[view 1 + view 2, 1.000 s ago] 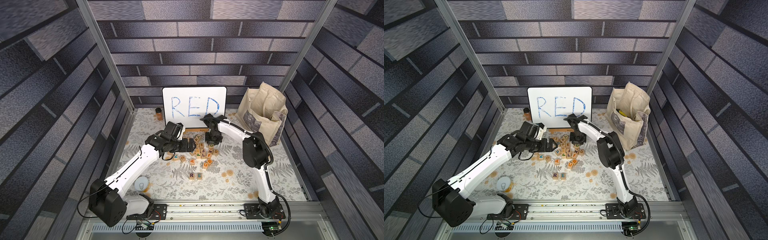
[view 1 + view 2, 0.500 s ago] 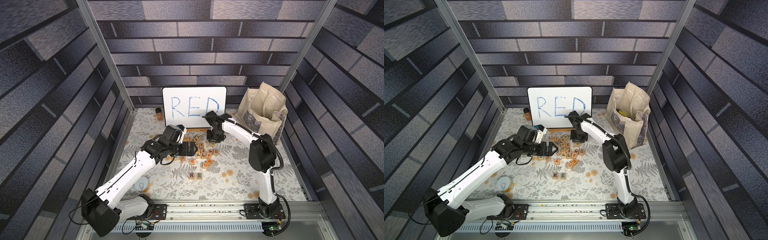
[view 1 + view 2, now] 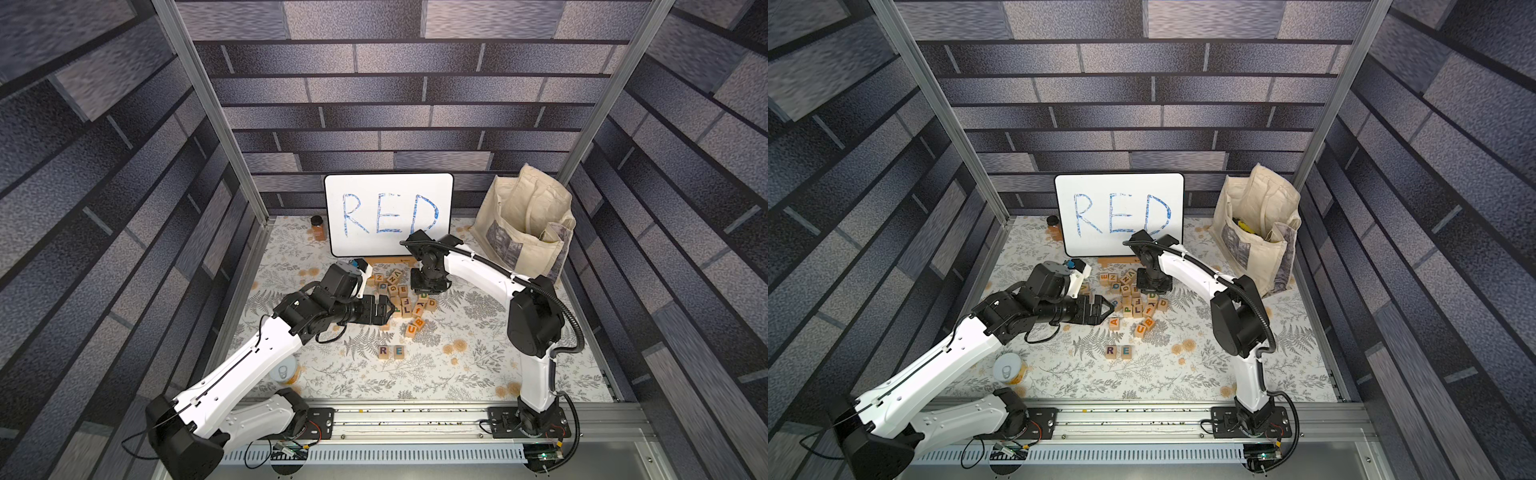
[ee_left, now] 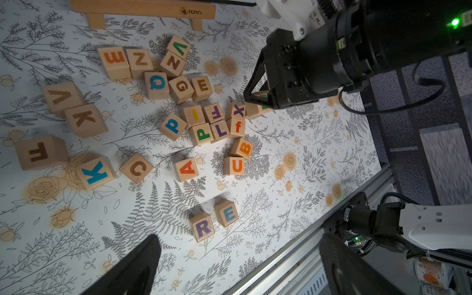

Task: Assemble the uppercase word "red" with letter blocks
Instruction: Pick up the letter block from the center of the board, then place the letter block at the center of the board.

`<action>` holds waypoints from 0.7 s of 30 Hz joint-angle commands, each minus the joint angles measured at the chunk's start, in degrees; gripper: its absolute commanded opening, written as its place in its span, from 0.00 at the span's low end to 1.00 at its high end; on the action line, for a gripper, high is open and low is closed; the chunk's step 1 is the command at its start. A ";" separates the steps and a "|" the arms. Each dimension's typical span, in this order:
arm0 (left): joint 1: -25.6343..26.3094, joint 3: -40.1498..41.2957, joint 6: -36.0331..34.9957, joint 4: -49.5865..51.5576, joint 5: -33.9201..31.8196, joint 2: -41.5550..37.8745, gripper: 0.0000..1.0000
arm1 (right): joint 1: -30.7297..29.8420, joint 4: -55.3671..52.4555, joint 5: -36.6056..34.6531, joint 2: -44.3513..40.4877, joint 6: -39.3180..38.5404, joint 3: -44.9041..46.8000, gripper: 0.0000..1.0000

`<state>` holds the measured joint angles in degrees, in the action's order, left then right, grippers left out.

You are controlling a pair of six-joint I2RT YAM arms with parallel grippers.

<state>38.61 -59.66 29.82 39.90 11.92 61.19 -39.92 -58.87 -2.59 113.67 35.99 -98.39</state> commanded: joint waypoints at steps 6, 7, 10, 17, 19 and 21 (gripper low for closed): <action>3.22 3.12 3.13 2.48 -3.33 -4.48 1.00 | -3.15 1.48 -1.87 -4.38 3.46 4.37 0.21; 3.60 3.35 3.35 2.58 -3.48 -4.90 1.00 | -3.48 1.56 -2.02 -4.66 3.80 4.80 0.21; 4.76 3.88 3.93 2.94 -4.22 -6.09 1.00 | -4.52 1.99 -2.45 -5.94 5.00 6.54 0.21; 7.14 5.47 5.35 3.95 -5.50 -9.04 1.00 | -6.99 2.79 -3.34 -8.73 7.68 10.43 0.20; 7.91 5.82 5.81 4.34 -6.05 -9.85 1.00 | -7.68 3.10 -3.51 -9.49 8.45 11.59 0.20; 8.78 6.32 6.36 4.70 -6.69 -10.77 1.00 | -8.43 3.32 -3.78 -10.27 9.26 12.66 0.20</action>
<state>46.46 -54.33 34.61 42.68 7.18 51.88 -47.33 -55.77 -4.93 105.62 42.78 -87.11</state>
